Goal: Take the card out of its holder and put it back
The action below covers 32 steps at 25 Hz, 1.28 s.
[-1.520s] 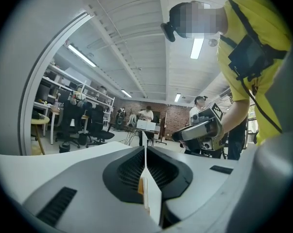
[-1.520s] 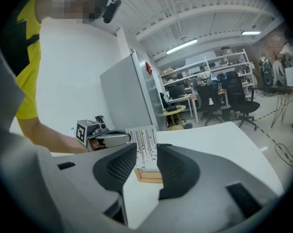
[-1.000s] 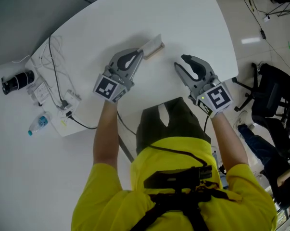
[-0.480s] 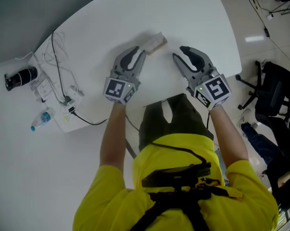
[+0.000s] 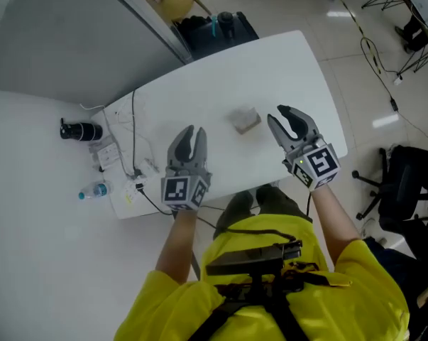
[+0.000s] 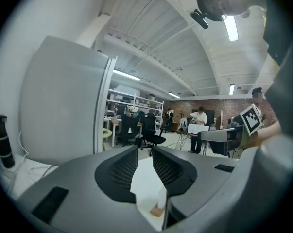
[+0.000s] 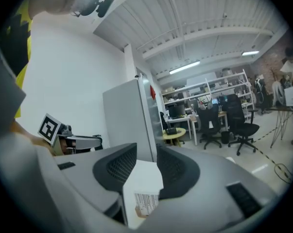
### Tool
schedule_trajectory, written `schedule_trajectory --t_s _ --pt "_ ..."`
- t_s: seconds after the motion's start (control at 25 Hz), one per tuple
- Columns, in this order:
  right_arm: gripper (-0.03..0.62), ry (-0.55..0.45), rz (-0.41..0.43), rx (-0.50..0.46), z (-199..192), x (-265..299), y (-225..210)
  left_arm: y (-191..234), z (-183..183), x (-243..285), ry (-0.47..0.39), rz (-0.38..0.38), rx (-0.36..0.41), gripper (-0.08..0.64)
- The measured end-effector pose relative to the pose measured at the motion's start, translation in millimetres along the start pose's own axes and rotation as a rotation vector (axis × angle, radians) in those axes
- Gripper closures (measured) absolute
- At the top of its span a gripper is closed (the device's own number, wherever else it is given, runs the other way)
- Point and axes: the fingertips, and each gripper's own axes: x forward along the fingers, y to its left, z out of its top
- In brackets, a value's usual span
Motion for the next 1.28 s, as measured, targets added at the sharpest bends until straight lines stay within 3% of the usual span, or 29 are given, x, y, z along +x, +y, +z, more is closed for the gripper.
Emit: schedule_trajectory --t_s 0.2,0.44,0.68,1.28 --pt "0.456 -0.085 0.001 -0.037 58 -8 9 18 69 -31 -0.134 0.056 -0.111 0.466" --pt "0.466 -0.158 0.007 -0.067 95 -38 35 4 102 -73 -0.176 0.119 -0.017 0.453" --pt "0.555 -0.214 -0.036 -0.065 111 -51 35 -14 106 -84 -0.209 0.070 0.026 0.453" --pt "0.555 -0.202 -0.049 -0.073 109 -60 43 -22 99 -77 -0.174 0.030 0.020 0.453"
